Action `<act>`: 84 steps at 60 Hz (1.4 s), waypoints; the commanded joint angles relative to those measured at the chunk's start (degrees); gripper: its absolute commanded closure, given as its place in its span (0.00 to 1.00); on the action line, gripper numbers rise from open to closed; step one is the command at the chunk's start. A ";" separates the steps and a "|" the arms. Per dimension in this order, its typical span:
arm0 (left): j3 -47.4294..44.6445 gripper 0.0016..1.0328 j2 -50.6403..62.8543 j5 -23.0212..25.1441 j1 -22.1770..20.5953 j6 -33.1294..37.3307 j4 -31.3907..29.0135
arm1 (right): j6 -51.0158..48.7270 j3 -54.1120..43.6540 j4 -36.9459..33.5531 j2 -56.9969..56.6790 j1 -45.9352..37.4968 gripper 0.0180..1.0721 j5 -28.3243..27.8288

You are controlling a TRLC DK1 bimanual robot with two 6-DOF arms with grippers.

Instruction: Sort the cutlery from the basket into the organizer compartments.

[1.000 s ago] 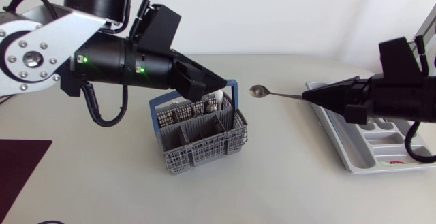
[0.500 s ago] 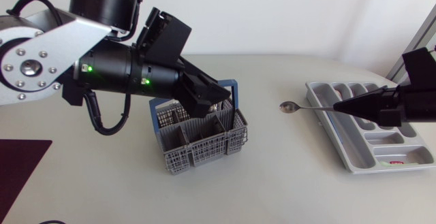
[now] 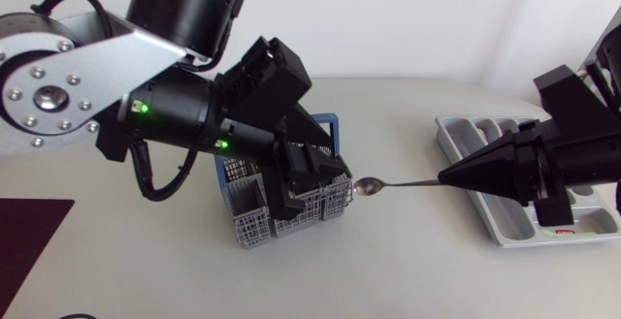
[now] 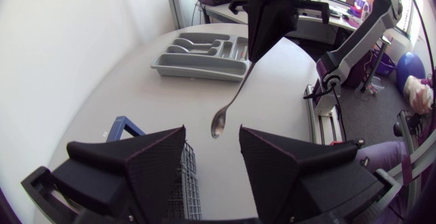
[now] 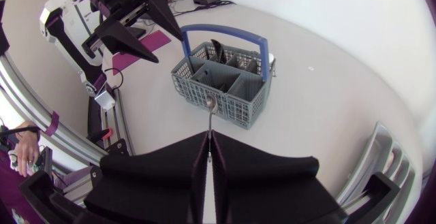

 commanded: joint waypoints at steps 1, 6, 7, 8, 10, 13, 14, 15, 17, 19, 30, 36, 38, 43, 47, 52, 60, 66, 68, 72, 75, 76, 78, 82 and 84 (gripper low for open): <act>1.96 0.43 2.24 0.65 -1.52 3.82 -1.22 | -0.55 0.29 0.15 -0.28 3.26 0.94 0.61; 2.32 0.43 3.38 1.88 -2.31 5.66 -2.54 | -0.29 0.11 1.12 -0.28 5.28 0.95 1.05; 2.40 0.43 3.56 1.97 -2.48 6.10 -2.89 | -0.12 0.11 1.29 -0.19 5.72 0.95 1.13; 2.40 0.43 3.73 2.05 -2.66 6.63 -3.24 | -0.03 0.02 1.47 -0.19 6.07 0.94 1.22; 2.49 0.42 3.91 2.05 -3.27 7.07 -3.86 | 0.24 0.02 1.82 -0.11 6.86 0.95 1.40; 2.40 0.42 4.26 2.23 -3.98 8.21 -4.47 | 0.76 -0.07 2.52 -0.11 8.27 0.94 1.40; 2.32 0.42 4.43 2.23 -4.33 8.39 -4.56 | 1.03 -0.07 2.61 -0.11 8.71 0.94 1.40; 2.32 0.42 4.61 2.23 -4.59 8.56 -4.65 | 1.20 -0.07 2.79 -0.11 9.24 0.94 1.48; 2.40 0.42 4.87 2.23 -4.77 8.83 -4.91 | 1.38 -0.07 2.79 -0.11 10.29 0.94 1.75; 2.40 0.42 5.31 2.32 -5.03 9.09 -5.09 | 1.73 -0.07 2.88 -0.19 11.35 0.94 2.10; 2.40 0.42 6.54 3.37 -5.30 9.62 -5.35 | 3.84 -0.59 4.46 -0.54 15.56 0.95 3.33; 2.58 0.42 7.07 3.37 -5.47 9.62 -5.27 | 4.19 -0.51 4.98 -0.63 16.09 0.94 3.42; 2.75 0.42 7.16 3.37 -5.47 9.62 -5.27 | 4.46 -0.59 5.16 -0.63 16.27 0.95 3.51; 2.67 0.45 7.69 3.37 -5.47 9.62 -5.35 | 4.54 -0.68 5.16 -0.63 16.79 0.94 3.51; 2.67 0.47 7.86 3.46 -5.56 9.53 -5.27 | 4.89 -0.77 5.16 -0.81 17.50 0.94 3.68; 2.75 0.54 7.86 3.46 -5.56 9.53 -5.27 | 5.16 -0.86 5.25 -1.16 18.38 0.95 4.21; 2.84 0.61 7.86 3.46 -5.56 9.53 -5.27 | 5.25 -1.03 5.25 -1.42 18.64 0.94 4.47; 2.67 0.65 7.86 3.46 -5.47 9.44 -5.27 | 5.25 -1.12 5.25 -1.60 18.64 0.95 4.91; 2.67 0.67 7.86 3.46 -5.47 9.44 -5.27 | 5.16 -1.30 5.42 -1.60 18.73 0.94 5.09; 2.49 0.70 7.86 3.55 -5.47 9.44 -5.35 | 5.25 -1.56 5.86 -1.69 18.64 0.94 5.35; 2.49 0.72 7.86 3.55 -5.56 9.44 -5.35 | 5.16 -1.65 5.95 -1.69 18.64 0.94 5.35; 2.49 0.72 7.86 3.55 -5.56 9.44 -5.35 | 5.16 -1.74 5.86 -1.78 18.64 0.94 5.35; 2.49 0.72 7.86 3.46 -5.56 9.44 -5.35 | 5.16 -1.74 5.86 -1.86 18.73 0.94 5.35; 2.49 0.77 7.95 3.55 -5.56 9.44 -5.44 | 5.16 -2.00 5.95 -2.13 18.82 0.94 5.35; 2.58 0.78 8.04 3.55 -5.65 9.44 -5.44 | 5.07 -2.00 5.95 -2.21 18.82 0.94 5.35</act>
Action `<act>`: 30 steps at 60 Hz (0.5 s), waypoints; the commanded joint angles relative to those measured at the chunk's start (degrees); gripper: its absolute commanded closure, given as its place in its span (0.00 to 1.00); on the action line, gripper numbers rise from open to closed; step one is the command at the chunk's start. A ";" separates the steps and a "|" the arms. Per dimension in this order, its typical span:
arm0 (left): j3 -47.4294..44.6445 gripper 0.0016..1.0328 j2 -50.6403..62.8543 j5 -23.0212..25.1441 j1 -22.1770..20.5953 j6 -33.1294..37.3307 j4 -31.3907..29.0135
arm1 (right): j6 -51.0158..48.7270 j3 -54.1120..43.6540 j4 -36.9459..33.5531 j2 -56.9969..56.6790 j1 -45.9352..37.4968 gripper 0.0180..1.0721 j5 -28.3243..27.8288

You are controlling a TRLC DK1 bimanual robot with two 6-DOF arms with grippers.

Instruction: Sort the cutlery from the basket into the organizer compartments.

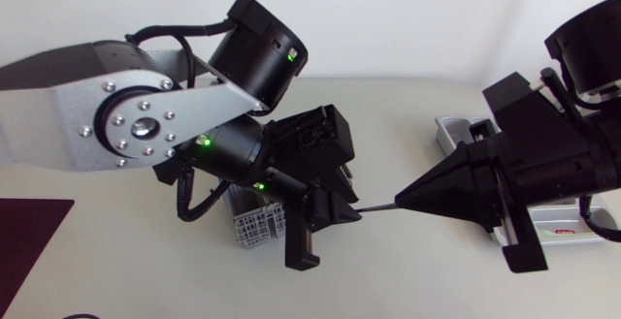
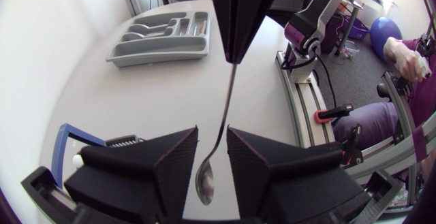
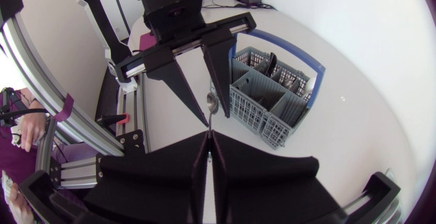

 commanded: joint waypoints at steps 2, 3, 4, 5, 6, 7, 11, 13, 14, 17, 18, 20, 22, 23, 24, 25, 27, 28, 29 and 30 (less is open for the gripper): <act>1.73 0.81 1.29 0.53 -0.64 1.44 -0.83 | 0.72 -1.43 0.36 -0.71 0.70 0.94 0.30; 1.73 0.81 1.37 0.53 -0.64 1.44 -0.92 | 0.72 -1.43 0.36 -0.71 0.70 0.95 0.39; 1.81 0.82 1.46 0.62 -0.64 1.44 -1.01 | 0.72 -1.52 0.36 -0.71 0.79 0.94 0.48; 1.90 0.83 1.55 0.71 -0.64 1.44 -1.09 | 0.72 -1.52 0.36 -0.71 0.87 0.94 0.57; 1.90 0.85 1.64 0.71 -0.64 1.44 -1.09 | 0.72 -1.61 0.36 -0.71 0.96 0.95 0.74; 1.99 0.86 1.72 0.71 -0.73 1.44 -1.18 | 0.72 -1.61 0.36 -0.71 1.05 0.95 0.83; 2.08 0.93 1.81 0.79 -0.73 1.44 -1.18 | 0.81 -1.78 0.44 -0.97 1.22 0.95 0.83; 2.34 0.97 1.99 0.79 -0.82 1.44 -1.27 | 0.81 -1.87 0.62 -1.06 1.22 0.94 0.83; 2.43 0.97 2.08 0.79 -0.82 1.44 -1.36 | 0.90 -1.96 0.71 -1.15 1.31 0.94 0.83; 2.61 0.97 2.34 0.79 -0.82 1.44 -1.80 | 0.90 -2.14 0.97 -1.23 1.31 0.94 0.83; 2.69 0.97 2.43 0.79 -0.82 1.35 -1.88 | 0.90 -2.22 0.97 -1.23 1.40 0.94 0.83; 2.87 0.97 2.52 0.79 -0.82 1.27 -1.88 | 0.98 -2.49 1.06 -1.41 1.58 0.94 0.83; 3.22 0.97 2.69 0.88 -0.82 1.18 -2.24 | 0.98 -2.66 1.15 -1.59 1.66 0.94 0.92; 3.31 0.97 2.69 0.88 -0.73 1.18 -2.32 | 0.98 -2.75 1.24 -1.67 1.66 0.94 1.01; 3.48 0.97 2.78 0.88 -0.73 1.18 -2.41 | 0.98 -2.93 1.41 -1.76 1.66 0.94 1.01; 3.66 0.97 2.87 0.88 -0.64 1.09 -2.59 | 0.98 -3.01 1.50 -1.85 1.66 0.94 1.18; 4.01 0.97 2.87 0.88 -0.64 1.09 -3.03 | 0.98 -3.45 1.85 -2.38 1.84 0.93 1.53; 4.28 0.97 2.96 0.88 -0.55 1.09 -3.38 | 0.98 -3.72 2.03 -2.64 1.93 0.93 1.89; 4.36 0.97 2.96 0.88 -0.64 1.09 -3.55 | 0.98 -3.89 2.29 -2.82 2.02 0.93 2.24; 4.54 0.97 3.04 0.88 -0.64 1.00 -3.82 | 1.16 -3.98 2.64 -2.99 2.19 0.93 2.50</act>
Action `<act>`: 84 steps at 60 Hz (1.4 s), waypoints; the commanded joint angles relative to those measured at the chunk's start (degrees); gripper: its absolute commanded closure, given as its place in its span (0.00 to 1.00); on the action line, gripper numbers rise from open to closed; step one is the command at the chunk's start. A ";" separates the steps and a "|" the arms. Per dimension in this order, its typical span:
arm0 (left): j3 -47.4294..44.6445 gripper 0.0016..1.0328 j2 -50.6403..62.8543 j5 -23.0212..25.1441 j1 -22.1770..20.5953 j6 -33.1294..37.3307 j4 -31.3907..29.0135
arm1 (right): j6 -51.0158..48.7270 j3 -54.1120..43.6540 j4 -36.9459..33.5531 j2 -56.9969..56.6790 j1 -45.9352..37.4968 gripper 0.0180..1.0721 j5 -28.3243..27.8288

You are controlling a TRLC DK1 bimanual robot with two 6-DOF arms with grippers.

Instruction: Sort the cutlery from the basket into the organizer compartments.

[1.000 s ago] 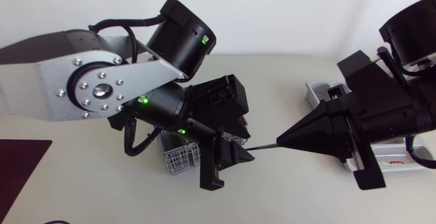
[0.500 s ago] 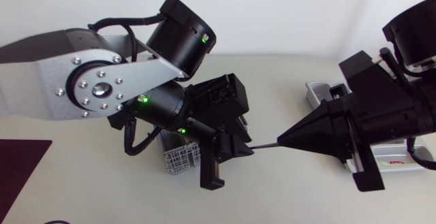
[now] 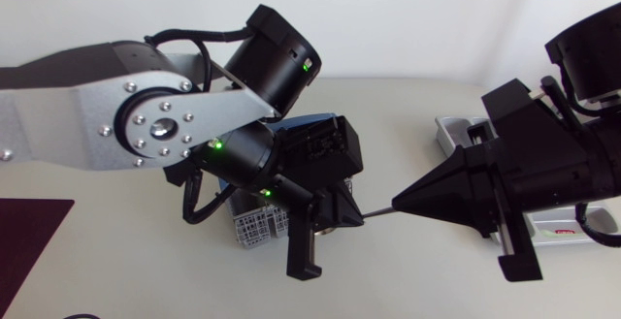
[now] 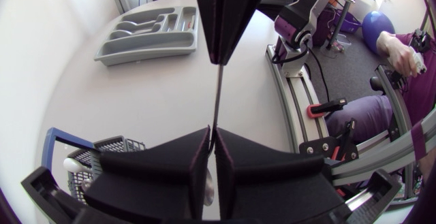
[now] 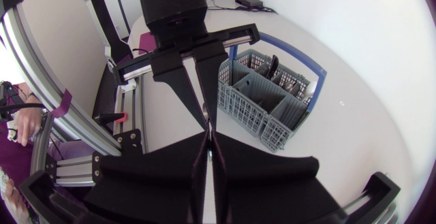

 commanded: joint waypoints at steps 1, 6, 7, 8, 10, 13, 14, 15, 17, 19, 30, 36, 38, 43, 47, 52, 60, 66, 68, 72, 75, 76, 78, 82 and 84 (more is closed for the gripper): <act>3.10 0.97 1.32 -0.19 0.23 -0.75 -1.02 | 1.42 -2.30 0.46 -1.46 0.79 0.93 1.43; 3.54 0.97 1.58 -0.28 0.41 -0.84 -1.73 | 1.78 -2.91 1.07 -1.55 0.97 0.93 1.69; 3.63 0.97 1.58 -0.28 0.41 -0.84 -1.81 | 1.78 -3.09 1.07 -1.64 0.97 0.93 1.78; 3.63 0.97 1.67 -0.28 0.41 -0.92 -1.81 | 1.78 -3.18 1.25 -1.73 0.97 0.93 1.87; 3.63 0.97 1.76 -0.45 0.41 -0.92 -2.08 | 1.78 -3.44 1.51 -1.99 0.97 0.93 2.05; 3.89 0.97 1.93 -0.54 0.41 -0.92 -2.60 | 1.86 -3.71 1.69 -2.17 0.97 0.93 2.31; 4.06 0.97 2.11 -0.54 0.50 -0.92 -2.69 | 1.86 -3.79 1.69 -2.34 1.06 0.92 2.49; 4.24 0.97 2.28 -0.63 0.50 -0.92 -2.96 | 1.86 -3.97 1.78 -2.52 1.06 0.92 2.57; 4.42 0.97 2.37 -0.63 0.50 -0.92 -3.40 | 2.04 -4.23 2.30 -2.87 1.06 0.92 2.84; 4.50 0.97 2.37 -0.72 0.50 -0.92 -3.57 | 2.30 -4.41 2.57 -3.04 1.06 0.91 3.10; 5.38 0.97 2.81 -2.03 0.94 -0.92 -5.06 | 2.30 -6.17 3.80 -6.03 1.58 0.55 5.56; 5.82 0.97 2.99 -2.82 1.02 -0.84 -6.21 | 2.04 -7.84 5.03 -8.58 2.55 0.40 8.02; 6.00 0.97 3.07 -2.91 1.02 -0.75 -6.73 | 1.78 -8.80 5.64 -9.46 3.08 0.38 9.78; 6.17 0.97 3.34 -4.49 1.20 -0.48 -7.53 | 1.34 -11.35 8.19 -12.36 5.89 0.37 15.23; 6.88 0.97 4.13 -5.90 1.29 -0.57 -8.84 | 1.25 -14.16 11.36 -16.05 10.02 0.37 22.52; 8.37 0.97 6.06 -5.81 1.46 -0.84 -11.92 | 0.98 -18.38 16.10 -19.74 18.20 0.37 34.83; 10.31 0.97 7.65 -5.20 1.46 -3.82 -15.35 | -1.65 -24.54 22.78 -23.43 27.95 0.37 49.42; 12.24 0.97 8.79 -3.44 1.55 -5.41 -18.16 | -4.11 -26.91 26.38 -23.35 28.65 0.38 51.62; 12.77 0.97 9.14 -3.26 1.55 -5.85 -18.78 | -4.90 -27.52 27.53 -23.17 28.57 0.38 52.06; 14.35 0.97 10.19 -2.56 1.73 -6.64 -20.80 | -6.40 -28.40 29.29 -22.64 28.65 0.38 52.58; 15.75 0.97 11.25 -2.12 1.99 -6.90 -22.73 | -7.80 -29.02 30.96 -22.12 28.65 0.38 53.20; 15.93 0.97 11.42 -2.12 1.99 -6.90 -22.99 | -7.98 -29.11 31.13 -22.03 28.74 0.38 53.29; 17.16 0.97 12.39 -2.12 2.08 -7.25 -24.31 | -9.21 -29.55 32.45 -21.59 29.09 0.38 53.90; 18.92 0.97 14.15 -1.59 2.25 -7.25 -26.86 | -10.70 -29.63 33.50 -20.45 29.18 0.38 54.17; 19.53 0.97 14.68 -1.24 2.61 -7.16 -27.56 | -11.41 -29.63 34.03 -20.01 29.27 0.38 54.17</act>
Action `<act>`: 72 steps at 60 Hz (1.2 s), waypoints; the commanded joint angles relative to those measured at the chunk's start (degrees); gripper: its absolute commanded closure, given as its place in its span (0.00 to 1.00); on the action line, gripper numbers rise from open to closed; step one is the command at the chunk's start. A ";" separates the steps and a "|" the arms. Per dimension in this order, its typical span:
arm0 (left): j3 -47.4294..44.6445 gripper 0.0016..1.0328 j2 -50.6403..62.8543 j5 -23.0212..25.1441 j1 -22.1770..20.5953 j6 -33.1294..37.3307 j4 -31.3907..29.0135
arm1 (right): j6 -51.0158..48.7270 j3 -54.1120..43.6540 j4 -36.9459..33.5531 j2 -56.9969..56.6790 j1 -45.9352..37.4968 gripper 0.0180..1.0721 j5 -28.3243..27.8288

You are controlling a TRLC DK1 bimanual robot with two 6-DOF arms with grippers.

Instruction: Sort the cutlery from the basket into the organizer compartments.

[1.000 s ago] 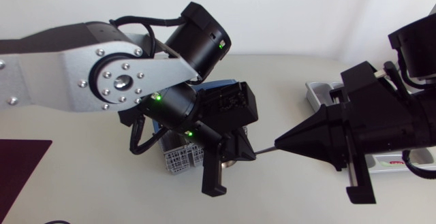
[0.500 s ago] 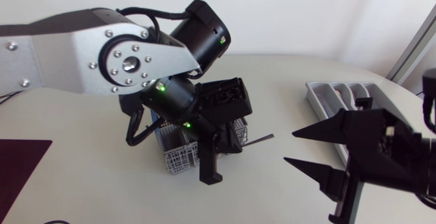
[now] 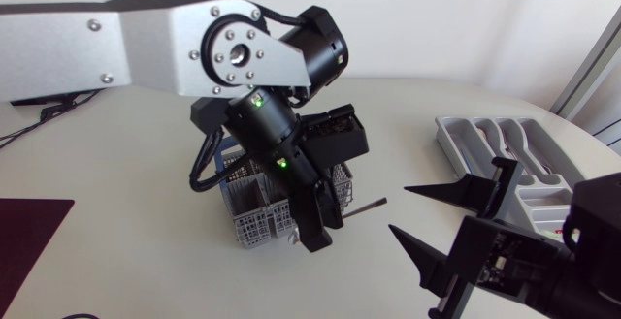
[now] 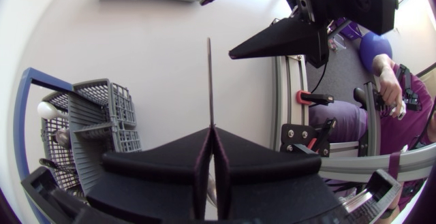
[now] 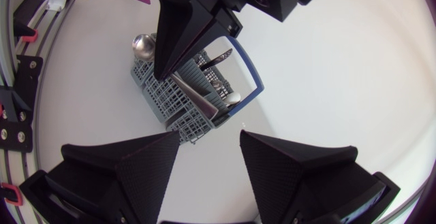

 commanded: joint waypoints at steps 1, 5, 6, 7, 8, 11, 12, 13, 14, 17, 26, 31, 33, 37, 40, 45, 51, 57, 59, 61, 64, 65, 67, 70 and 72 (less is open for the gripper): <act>3.01 0.97 3.07 1.16 0.75 -1.35 -2.56 | -3.32 -1.53 1.73 1.46 0.55 0.38 0.72; 3.54 0.97 4.04 1.60 0.92 -1.26 -3.53 | -4.55 -1.44 2.52 2.42 0.64 0.38 0.64; 3.63 0.97 4.30 1.69 1.01 -1.17 -3.79 | -4.90 -1.44 2.70 2.78 0.73 0.38 0.64; 3.71 0.97 4.30 1.69 1.01 -1.17 -3.88 | -5.08 -1.44 2.87 2.95 0.81 0.38 0.64; 4.07 0.97 5.01 1.95 1.10 -1.09 -4.58 | -5.43 -1.53 3.31 3.39 0.90 0.38 0.64; 4.33 0.97 5.53 2.22 1.28 -1.00 -4.94 | -6.40 -1.61 4.19 4.53 0.99 0.38 0.64; 4.42 0.97 5.80 2.30 1.36 -1.09 -5.02 | -6.75 -1.70 4.63 4.88 0.99 0.38 0.64; 4.59 0.97 6.06 2.30 1.36 -1.09 -5.20 | -7.01 -1.79 5.07 5.32 1.16 0.38 0.64; 4.86 0.97 6.50 2.39 1.45 -1.00 -5.55 | -7.19 -1.88 5.42 5.68 1.16 0.38 0.64; 5.65 0.97 7.55 2.39 1.72 -1.00 -6.43 | -7.72 -1.88 6.47 7.17 1.52 0.38 0.64; 8.90 0.97 9.93 3.62 2.86 -0.73 -9.59 | -8.95 -2.14 9.29 11.48 2.66 0.38 0.64; 10.83 0.97 11.42 3.97 3.12 -0.73 -11.53 | -9.30 -2.32 11.13 14.46 3.80 0.40 0.64; 11.36 0.97 11.86 3.97 3.30 -0.73 -12.14 | -9.56 -2.32 11.75 15.61 4.33 0.43 0.64; 12.15 0.97 12.56 4.06 3.47 -0.56 -13.20 | -10.00 -2.32 13.07 17.37 5.12 0.47 1.16; 12.33 0.97 12.92 4.15 3.47 -0.56 -13.64 | -10.71 -2.32 14.12 18.51 5.56 0.52 1.43; 12.33 0.97 13.36 4.33 3.56 -0.47 -13.99 | -11.50 -2.23 15.97 19.56 6.17 0.57 2.13; 12.33 0.97 13.79 4.68 3.74 -0.03 -14.78 | -12.55 -2.14 17.46 20.62 6.61 0.66 2.92; 12.42 0.97 14.06 4.68 3.74 -0.03 -14.87 | -13.08 -2.23 18.60 22.02 7.32 0.72 3.36; 12.50 0.97 14.06 4.68 3.74 -0.03 -14.96 | -13.34 -2.23 18.87 22.55 7.58 0.74 3.63; 12.68 0.97 14.15 4.68 3.74 -0.03 -15.13 | -13.61 -2.32 19.48 22.99 7.76 0.74 3.80; 12.68 0.97 14.15 4.77 3.65 -0.03 -15.31 | -13.78 -2.32 19.66 23.61 8.20 0.74 3.98; 12.68 0.97 14.15 4.68 3.65 -0.03 -15.39 | -13.87 -2.32 19.92 23.69 8.20 0.74 4.06; 12.68 0.97 14.15 4.77 3.65 -0.03 -15.48 | -14.13 -2.32 20.10 23.96 8.46 0.74 4.42; 12.68 0.97 14.23 4.68 3.65 0.06 -15.75 | -14.57 -2.23 20.36 24.57 8.72 0.74 4.86; 12.68 0.97 14.23 4.77 3.56 0.14 -15.83 | -14.66 -2.14 20.54 24.75 8.64 0.74 4.94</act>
